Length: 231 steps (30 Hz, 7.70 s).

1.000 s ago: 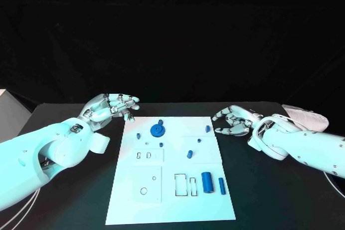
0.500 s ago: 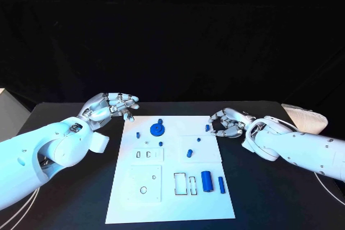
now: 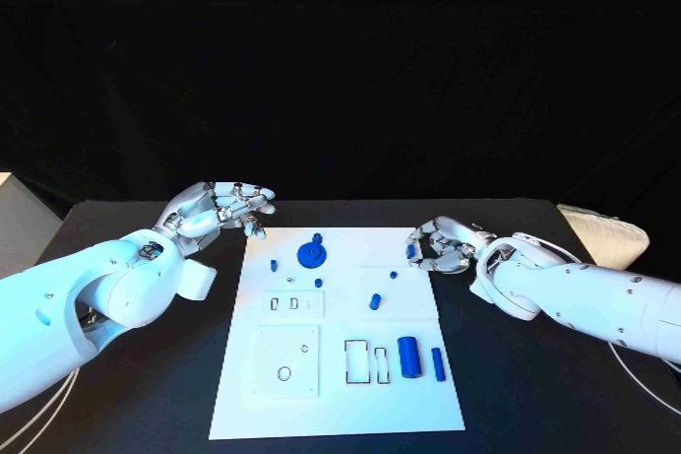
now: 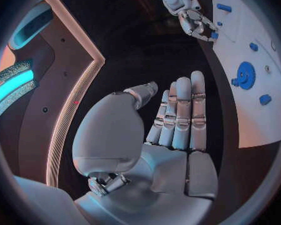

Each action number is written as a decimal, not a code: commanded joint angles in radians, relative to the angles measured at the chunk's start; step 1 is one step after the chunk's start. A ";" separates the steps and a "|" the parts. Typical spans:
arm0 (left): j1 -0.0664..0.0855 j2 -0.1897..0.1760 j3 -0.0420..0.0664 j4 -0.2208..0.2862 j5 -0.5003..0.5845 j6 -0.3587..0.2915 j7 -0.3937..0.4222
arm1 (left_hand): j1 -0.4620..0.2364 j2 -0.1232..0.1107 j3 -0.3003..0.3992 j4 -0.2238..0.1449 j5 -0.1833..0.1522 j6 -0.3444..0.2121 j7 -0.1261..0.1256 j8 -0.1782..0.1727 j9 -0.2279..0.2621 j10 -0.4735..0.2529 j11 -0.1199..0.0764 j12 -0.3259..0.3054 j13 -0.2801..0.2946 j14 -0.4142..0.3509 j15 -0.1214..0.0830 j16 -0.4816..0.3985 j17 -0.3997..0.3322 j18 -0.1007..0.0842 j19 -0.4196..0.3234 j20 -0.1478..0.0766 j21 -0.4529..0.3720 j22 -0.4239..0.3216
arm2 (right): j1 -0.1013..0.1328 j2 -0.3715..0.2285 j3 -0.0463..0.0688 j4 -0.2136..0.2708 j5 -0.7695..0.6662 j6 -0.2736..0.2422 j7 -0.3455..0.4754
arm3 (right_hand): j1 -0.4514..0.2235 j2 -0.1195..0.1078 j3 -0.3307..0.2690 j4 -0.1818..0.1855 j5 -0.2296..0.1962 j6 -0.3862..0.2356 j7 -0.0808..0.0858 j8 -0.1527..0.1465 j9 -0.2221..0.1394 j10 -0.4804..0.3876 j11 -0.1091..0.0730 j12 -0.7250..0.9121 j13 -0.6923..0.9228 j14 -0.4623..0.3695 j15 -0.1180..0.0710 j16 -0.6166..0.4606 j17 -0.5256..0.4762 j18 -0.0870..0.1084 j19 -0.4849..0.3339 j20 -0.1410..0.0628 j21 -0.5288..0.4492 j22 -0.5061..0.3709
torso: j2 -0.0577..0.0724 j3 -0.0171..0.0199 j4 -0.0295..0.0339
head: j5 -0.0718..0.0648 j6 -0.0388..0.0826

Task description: Assemble the parts on the task board

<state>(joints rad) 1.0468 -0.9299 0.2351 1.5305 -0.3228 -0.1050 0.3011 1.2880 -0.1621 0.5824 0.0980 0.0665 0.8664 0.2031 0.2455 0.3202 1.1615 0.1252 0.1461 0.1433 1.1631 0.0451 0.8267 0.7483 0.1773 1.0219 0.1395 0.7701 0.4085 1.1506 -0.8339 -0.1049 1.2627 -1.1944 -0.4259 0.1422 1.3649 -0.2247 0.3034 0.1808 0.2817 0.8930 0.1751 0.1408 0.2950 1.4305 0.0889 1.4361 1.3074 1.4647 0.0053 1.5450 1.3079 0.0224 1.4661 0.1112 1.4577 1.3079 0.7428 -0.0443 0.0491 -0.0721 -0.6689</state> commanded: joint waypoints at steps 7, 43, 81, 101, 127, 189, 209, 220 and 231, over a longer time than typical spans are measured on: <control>0.000 -0.001 0.001 0.004 -0.004 0.018 0.008 | 0.000 -0.005 -0.004 -0.001 -0.006 -0.004 -0.001 -0.005 0.001 -0.007 -0.001 0.005 0.001 -0.008 0.002 -0.006 -0.001 0.005 -0.010 -0.001 0.001 0.000 | -0.003 0.009 0.000 -0.005 -0.005 -0.022 -0.017 | 0.008 0.031 0.034 0.004 -0.039 0.041 -0.011 0.023 0.007 0.017 -0.010 0.014 0.140 0.095 -0.002 0.007 0.218 0.005 0.057 -0.006 0.011 0.172 | -0.001 0.0007 -0.0016 | 0.002 0.000; 0.000 -0.003 0.001 0.001 -0.007 0.025 0.002 | 0.000 -0.005 -0.004 -0.001 -0.006 -0.004 -0.001 -0.005 0.001 -0.007 -0.001 0.005 0.001 -0.008 0.002 -0.006 -0.001 0.005 -0.010 -0.001 0.001 0.000 | -0.003 0.007 0.001 0.028 -0.003 -0.150 -0.032 | 0.014 0.081 0.151 -0.032 -0.111 0.117 -0.055 0.122 0.045 0.045 -0.049 0.036 0.163 0.097 -0.036 0.010 0.226 -0.004 0.074 -0.037 0.044 0.204 | -0.005 -0.0006 -0.0024 | 0.005 0.003; -0.001 0.031 0.000 -0.028 -0.056 -0.015 -0.060 | 0.013 0.008 -0.039 0.000 -0.005 0.011 -0.024 0.009 0.029 0.004 -0.034 0.233 0.167 0.024 -0.023 0.064 0.030 0.006 -0.001 -0.019 0.055 0.022 | -0.018 0.188 -0.014 0.349 -0.201 -0.223 -0.482 | -0.039 0.068 0.167 -0.030 -0.161 0.100 -0.055 0.145 0.055 0.043 -0.049 0.030 0.159 0.094 -0.037 0.003 0.213 -0.010 0.084 -0.040 0.065 0.222 | -0.046 -0.0150 -0.0006 | 0.057 -0.041; -0.011 0.036 -0.001 -0.033 -0.068 -0.001 -0.058 | 0.021 0.007 -0.028 0.000 -0.005 0.002 -0.024 0.007 0.035 -0.049 -0.034 0.332 0.242 0.050 -0.023 0.132 0.091 0.006 -0.007 -0.020 0.079 0.033 | -0.092 0.279 -0.016 0.319 -0.349 -0.229 -0.536 | -0.043 0.065 0.169 -0.032 -0.159 0.100 -0.057 0.149 0.056 0.045 -0.051 0.032 0.162 0.094 -0.038 0.002 0.211 -0.010 0.084 -0.041 0.064 0.222 | -0.044 -0.0126 -0.0021 | 0.071 -0.050; -0.012 0.030 0.000 -0.028 -0.069 0.015 -0.061 | 0.019 0.006 -0.027 0.002 -0.005 0.002 -0.024 0.007 0.037 -0.057 -0.034 0.345 0.251 0.058 -0.023 0.150 0.107 0.006 -0.007 -0.020 0.085 0.036 | -0.122 0.321 -0.018 0.267 -0.481 -0.218 -0.564 | -0.049 0.056 0.170 -0.035 -0.152 0.096 -0.056 0.151 0.057 0.045 -0.050 0.032 0.162 0.094 -0.039 0.002 0.211 -0.009 0.084 -0.041 0.063 0.221 | -0.042 -0.0127 -0.0018 | 0.079 -0.061; -0.012 0.026 0.000 -0.027 -0.073 0.027 -0.068 | 0.018 0.006 -0.026 0.003 -0.005 0.002 -0.024 0.008 0.037 -0.061 -0.034 0.350 0.255 0.057 -0.023 0.152 0.107 0.006 -0.007 -0.020 0.086 0.037 | -0.129 0.324 -0.021 0.248 -0.483 -0.198 -0.554 | -0.109 -0.006 0.127 -0.013 -0.195 0.026 -0.031 0.129 0.039 0.015 -0.028 0.000 0.135 0.093 -0.020 -0.001 0.205 -0.008 0.081 -0.026 0.055 0.216 | -0.043 -0.0122 -0.0029 | 0.081 -0.070; -0.018 0.034 0.000 -0.050 -0.140 0.005 -0.118 | -0.007 -0.007 -0.043 0.024 -0.006 -0.001 -0.030 0.012 0.043 -0.063 -0.039 0.415 0.294 0.146 -0.028 0.300 0.254 0.007 0.012 -0.023 0.120 0.052 | -0.120 0.262 -0.017 0.309 -0.375 -0.352 -0.400 | -0.037 0.033 -0.208 0.112 -0.169 -0.049 -0.005 0.076 0.011 -0.001 -0.004 -0.009 0.126 0.090 0.001 -0.007 0.194 -0.005 0.077 -0.006 0.042 0.209 | -0.046 -0.0123 -0.0046 | 0.078 -0.060; -0.026 0.042 -0.001 -0.062 -0.311 0.050 -0.383 | -0.049 0.007 -0.111 0.134 -0.003 -0.028 -0.073 0.270 0.227 -0.096 -0.074 0.812 0.564 0.302 -0.058 0.594 0.577 -0.027 0.139 -0.052 0.367 0.326 | -0.045 0.149 -0.004 0.363 0.067 -0.329 -0.067 | 0.055 0.086 -0.156 0.095 -0.055 -0.016 -0.012 0.091 0.015 -0.021 -0.010 -0.025 0.112 0.084 -0.004 -0.018 0.174 0.010 0.052 -0.010 -0.021 0.164 | -0.066 -0.0079 -0.0044 | 0.092 -0.061; -0.020 0.083 -0.001 -0.056 -0.492 0.129 -0.636 | -0.082 0.004 -0.125 0.193 -0.003 -0.024 -0.103 0.379 0.320 0.049 -0.100 1.021 0.804 0.353 -0.081 0.661 0.676 -0.053 0.219 -0.071 0.479 0.495 | 0.042 0.053 0.017 0.288 0.438 -0.212 0.012 | 0.054 0.079 -0.131 0.099 0.007 -0.010 -0.014 0.102 0.018 -0.019 -0.013 -0.022 0.114 0.086 -0.007 -0.015 0.180 0.009 0.055 -0.013 -0.016 0.169 | -0.093 0.0014 -0.0070 | 0.105 -0.075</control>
<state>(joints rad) 1.0233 -0.8518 0.2335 1.4747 -0.7233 -0.0308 -0.2215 1.2183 -0.1573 0.4592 0.2874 0.0665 0.8435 0.1048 0.6200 0.6349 1.2035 0.0269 1.1590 0.9372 1.4647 -0.0290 1.4837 1.3081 0.1362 1.2351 0.0697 1.2429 0.8946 1.1852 -0.7772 -0.0897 1.5679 -0.9337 -0.7044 0.0897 1.4188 -0.1396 0.1661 0.2800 0.2848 0.8774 0.1624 0.2360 0.3114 1.4142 0.0799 1.4141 1.3078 1.4662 0.0002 1.5279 1.3075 0.0222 1.4662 0.0971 1.4404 1.3077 0.6615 -0.0477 0.0429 0.0288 -0.7373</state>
